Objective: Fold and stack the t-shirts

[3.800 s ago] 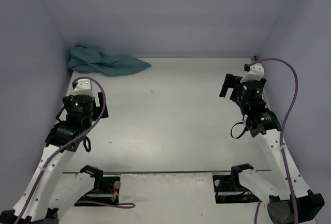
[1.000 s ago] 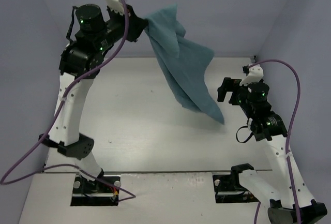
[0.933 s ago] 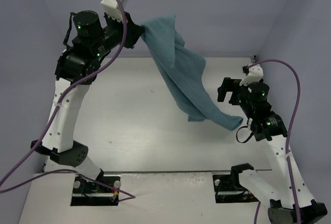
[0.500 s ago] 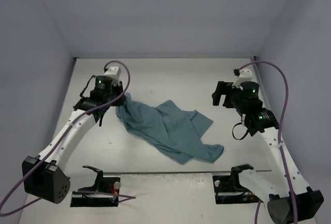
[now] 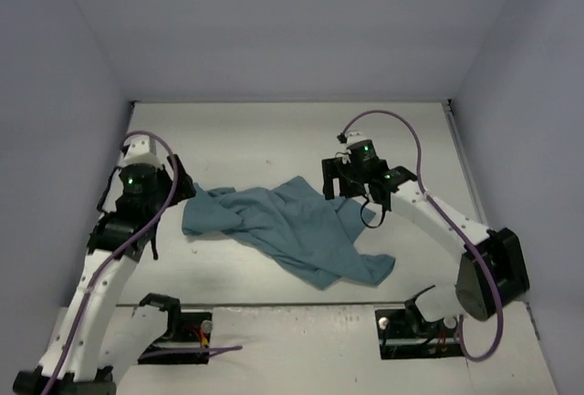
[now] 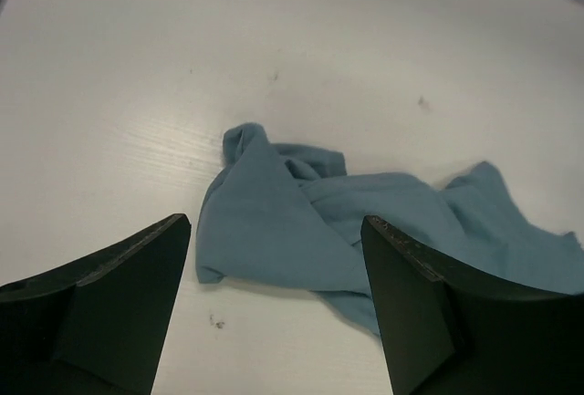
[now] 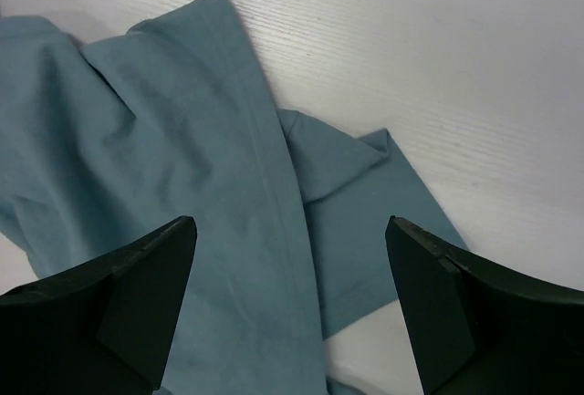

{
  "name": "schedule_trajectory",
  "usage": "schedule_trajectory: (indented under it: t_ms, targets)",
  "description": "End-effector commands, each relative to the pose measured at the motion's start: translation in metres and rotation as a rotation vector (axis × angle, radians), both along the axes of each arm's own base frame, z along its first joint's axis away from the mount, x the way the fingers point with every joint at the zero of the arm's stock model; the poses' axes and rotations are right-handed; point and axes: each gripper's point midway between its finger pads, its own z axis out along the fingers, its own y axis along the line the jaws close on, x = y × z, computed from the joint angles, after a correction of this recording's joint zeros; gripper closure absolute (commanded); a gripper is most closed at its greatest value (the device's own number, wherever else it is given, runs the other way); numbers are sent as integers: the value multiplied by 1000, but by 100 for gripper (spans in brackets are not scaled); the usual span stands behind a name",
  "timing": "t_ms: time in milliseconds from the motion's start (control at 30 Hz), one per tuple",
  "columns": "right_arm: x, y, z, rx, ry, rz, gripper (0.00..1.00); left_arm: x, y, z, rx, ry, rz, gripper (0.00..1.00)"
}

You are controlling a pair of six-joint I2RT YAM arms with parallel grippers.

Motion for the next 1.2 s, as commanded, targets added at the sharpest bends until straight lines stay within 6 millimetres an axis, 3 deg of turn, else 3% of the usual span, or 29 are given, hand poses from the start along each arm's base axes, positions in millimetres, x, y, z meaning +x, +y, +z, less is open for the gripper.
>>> schedule_trajectory:
  t_ms: [0, 100, 200, 233, 300, 367, 567, 667, 800, 900, 1000, 1167]
  targets:
    - [29, 26, 11, 60, -76, -5, 18, 0, -6, -66, 3, 258, -7, 27]
    - [45, 43, 4, 52, -73, 19, 18, -3, -14, -95, -30, 357, -21, 27]
    - [63, 58, -2, 31, -82, 42, 18, -3, -37, -102, -140, 378, -54, 27]
    - [68, 61, -12, 14, -66, 48, 18, -3, -46, -101, -165, 372, -71, 27]
    - [79, 67, -15, 6, -68, 54, 18, -9, -71, -99, -144, 372, -134, 27]
    - [86, 73, -17, 3, -70, 60, 18, -10, -77, -100, -60, 368, -136, 27]
    - [91, 77, -28, -21, -60, 57, 18, -11, -105, -107, -52, 413, -110, 33]
    - [91, 77, -31, -28, -58, 56, 17, -2, -117, -117, -20, 439, -77, 33]
    - [87, 77, -34, -34, -52, 63, 17, 12, -121, -132, 43, 491, -44, 33]
    - [84, 75, -34, -37, -50, 67, 17, 23, -125, -132, 64, 495, -41, 33]
    - [84, 75, -32, -40, -56, 73, 17, 22, -125, -137, 83, 524, -37, 35]
    - [85, 74, -30, -48, -67, 81, 16, 14, -124, -149, 79, 564, -36, 46]
